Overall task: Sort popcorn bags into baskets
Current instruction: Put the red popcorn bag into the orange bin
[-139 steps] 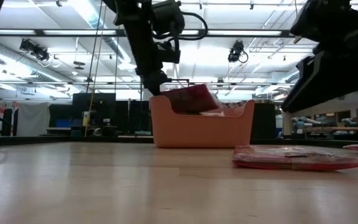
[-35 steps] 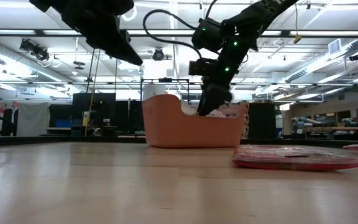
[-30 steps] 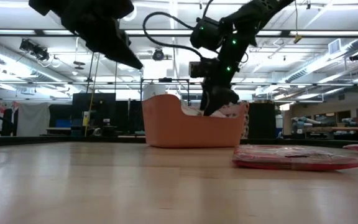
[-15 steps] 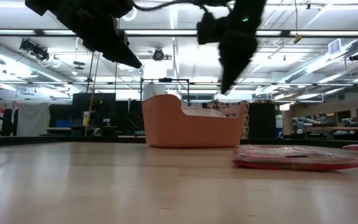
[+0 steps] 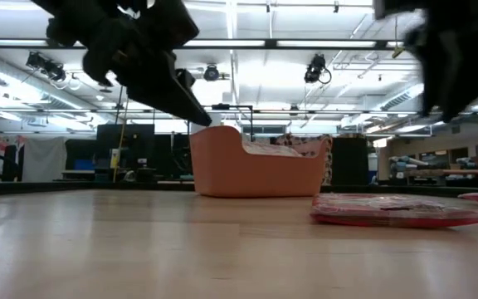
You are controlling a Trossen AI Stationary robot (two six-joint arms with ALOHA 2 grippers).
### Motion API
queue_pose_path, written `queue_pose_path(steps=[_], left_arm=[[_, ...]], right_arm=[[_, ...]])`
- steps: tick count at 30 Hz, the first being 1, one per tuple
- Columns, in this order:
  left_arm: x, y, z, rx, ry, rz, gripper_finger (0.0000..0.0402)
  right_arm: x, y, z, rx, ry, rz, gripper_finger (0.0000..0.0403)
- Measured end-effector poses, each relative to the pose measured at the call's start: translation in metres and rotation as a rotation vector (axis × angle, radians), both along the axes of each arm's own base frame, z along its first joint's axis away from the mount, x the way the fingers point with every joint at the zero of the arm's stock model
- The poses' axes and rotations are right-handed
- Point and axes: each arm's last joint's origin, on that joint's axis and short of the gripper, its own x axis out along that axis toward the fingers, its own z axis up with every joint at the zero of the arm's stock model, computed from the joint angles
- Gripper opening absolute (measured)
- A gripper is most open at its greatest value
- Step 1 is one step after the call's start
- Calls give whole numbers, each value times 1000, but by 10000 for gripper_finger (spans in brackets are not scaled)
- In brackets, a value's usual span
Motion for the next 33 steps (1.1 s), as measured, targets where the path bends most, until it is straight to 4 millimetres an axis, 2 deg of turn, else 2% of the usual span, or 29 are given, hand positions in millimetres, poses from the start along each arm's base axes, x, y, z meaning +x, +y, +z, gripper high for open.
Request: queue_pose_path(steps=[5,8,14,21,27,33], left_arm=[[8,-1,-6,15,-31,-12,117],[8,0,-6,14,-33,-8,117],[8,0,-5,11,-43,-8,117],[8,0,-5,-16,-43,11,117],[8,0,-5,-53,-43,36,117],[8,0,-6,-59,-41,40,117]], right_arm=[[-22,-4,-8,57,155,-328,215],[-34,-10,-18,63,266,-447,215],[-57,-28,-47,66,411,-494,211],[-72,-53,-64,180,317,-484,196],[-57,-73,-79,276,228,-423,189],[-8,-84,-69,257,-16,-261,188]])
